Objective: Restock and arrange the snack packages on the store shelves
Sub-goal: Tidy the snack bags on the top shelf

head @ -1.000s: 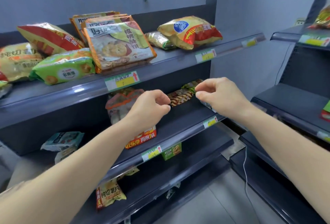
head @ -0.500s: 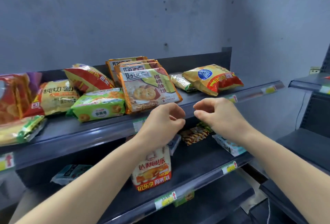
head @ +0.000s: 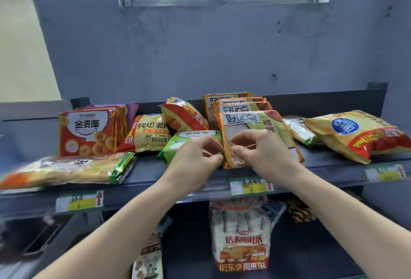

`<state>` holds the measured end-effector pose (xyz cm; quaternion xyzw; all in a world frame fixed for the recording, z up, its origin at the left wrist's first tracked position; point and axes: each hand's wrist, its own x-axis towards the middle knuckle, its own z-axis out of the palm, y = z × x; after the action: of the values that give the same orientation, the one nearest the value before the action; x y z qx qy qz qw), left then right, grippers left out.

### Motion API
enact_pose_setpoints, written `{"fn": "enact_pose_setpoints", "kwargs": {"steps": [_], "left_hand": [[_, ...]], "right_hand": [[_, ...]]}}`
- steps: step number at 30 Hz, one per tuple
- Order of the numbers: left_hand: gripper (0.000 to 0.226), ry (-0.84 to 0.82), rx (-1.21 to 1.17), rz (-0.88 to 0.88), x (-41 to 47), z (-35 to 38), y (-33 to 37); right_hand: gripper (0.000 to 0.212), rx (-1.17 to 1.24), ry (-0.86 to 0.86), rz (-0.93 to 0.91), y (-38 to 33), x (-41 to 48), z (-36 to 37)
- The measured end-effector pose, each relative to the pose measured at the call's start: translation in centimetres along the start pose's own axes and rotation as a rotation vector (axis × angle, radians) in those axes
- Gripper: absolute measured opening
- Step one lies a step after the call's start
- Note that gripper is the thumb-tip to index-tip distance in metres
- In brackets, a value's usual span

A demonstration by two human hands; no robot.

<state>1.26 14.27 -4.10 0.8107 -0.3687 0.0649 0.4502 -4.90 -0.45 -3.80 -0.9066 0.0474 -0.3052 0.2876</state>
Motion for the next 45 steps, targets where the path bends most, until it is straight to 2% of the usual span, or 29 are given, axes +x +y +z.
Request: {"fn": "enact_pose_setpoints", "kwargs": {"steps": [14,24,30,40,45], "left_hand": [[0.009,0.197,0.168,-0.226,1.1,1.2,0.2],[0.007,0.225,0.179,-0.283,1.0,2.8,0.4],[0.008,0.222,0.136,-0.244,1.4,1.9,0.4],[0.005,0.015,-0.007,0.046,0.9,7.9,4.5],[0.007,-0.08,-0.021,0.077,-0.6,10.8,5.3]], "right_hand": [[0.023,0.116,-0.148,-0.168,2.6,4.2,-0.9],[0.022,0.138,-0.174,-0.21,4.5,3.8,-1.2],[0.023,0.09,-0.119,-0.177,4.0,3.7,-2.4],[0.018,-0.084,-0.021,-0.01,7.7,-1.9,-7.2],[0.017,-0.123,0.004,0.086,9.7,-4.8,-10.0]]}}
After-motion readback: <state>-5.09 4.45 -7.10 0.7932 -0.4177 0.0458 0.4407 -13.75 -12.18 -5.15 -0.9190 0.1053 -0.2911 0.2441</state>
